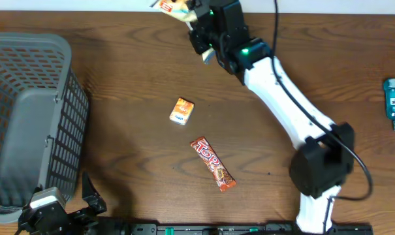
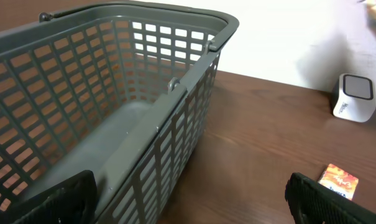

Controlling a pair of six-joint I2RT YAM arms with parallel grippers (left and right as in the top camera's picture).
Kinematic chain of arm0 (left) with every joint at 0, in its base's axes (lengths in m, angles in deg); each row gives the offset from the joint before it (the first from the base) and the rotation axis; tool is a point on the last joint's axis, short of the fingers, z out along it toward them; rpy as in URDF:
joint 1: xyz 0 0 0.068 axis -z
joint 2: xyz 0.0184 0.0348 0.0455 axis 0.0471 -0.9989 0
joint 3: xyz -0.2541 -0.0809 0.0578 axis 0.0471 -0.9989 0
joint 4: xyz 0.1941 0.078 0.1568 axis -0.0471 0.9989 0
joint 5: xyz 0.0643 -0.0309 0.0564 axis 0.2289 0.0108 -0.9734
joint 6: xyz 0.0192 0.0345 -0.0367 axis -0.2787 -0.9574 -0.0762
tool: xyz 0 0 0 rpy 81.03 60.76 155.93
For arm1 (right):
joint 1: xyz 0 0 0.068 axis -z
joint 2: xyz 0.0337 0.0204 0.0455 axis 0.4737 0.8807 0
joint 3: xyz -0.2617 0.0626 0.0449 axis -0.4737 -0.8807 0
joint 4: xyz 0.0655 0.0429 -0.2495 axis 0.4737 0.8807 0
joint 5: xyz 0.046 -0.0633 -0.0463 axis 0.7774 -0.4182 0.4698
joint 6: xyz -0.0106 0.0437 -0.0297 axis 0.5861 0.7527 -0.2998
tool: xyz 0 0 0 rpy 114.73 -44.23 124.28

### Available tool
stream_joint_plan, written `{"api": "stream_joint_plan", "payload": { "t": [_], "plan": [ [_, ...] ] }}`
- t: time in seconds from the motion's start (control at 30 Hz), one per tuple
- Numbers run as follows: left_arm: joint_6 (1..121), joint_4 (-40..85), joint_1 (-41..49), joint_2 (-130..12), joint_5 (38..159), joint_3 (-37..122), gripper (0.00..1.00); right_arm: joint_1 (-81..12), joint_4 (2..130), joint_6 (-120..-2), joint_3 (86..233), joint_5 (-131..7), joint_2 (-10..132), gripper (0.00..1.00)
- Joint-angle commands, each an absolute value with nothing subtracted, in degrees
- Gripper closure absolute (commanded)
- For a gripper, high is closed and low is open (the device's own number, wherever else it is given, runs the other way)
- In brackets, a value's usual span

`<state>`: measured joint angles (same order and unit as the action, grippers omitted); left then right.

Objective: Scan the item barcode
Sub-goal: 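Hold and turn the snack bag against the white scanner face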

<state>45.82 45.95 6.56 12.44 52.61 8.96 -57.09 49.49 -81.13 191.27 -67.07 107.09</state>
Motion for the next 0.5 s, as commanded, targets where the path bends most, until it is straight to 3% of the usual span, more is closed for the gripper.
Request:
{"api": "stream_joint_plan", "payload": {
  "t": [0.0,0.27,0.47],
  "plan": [
    [49.86,51.53,6.36,12.44,51.06,4.78,0.02,-55.56,39.91,-86.47,191.29,-66.9,112.1,0.99],
    [49.86,51.53,6.36,12.46,51.06,4.78,0.02,-52.31,14.91,-80.91,192.56,-62.4,122.9,0.99],
    [49.86,51.53,6.36,12.44,51.06,4.78,0.02,-50.43,13.49,-72.85,205.0,-56.87,134.02,1.0]
  ]
}}
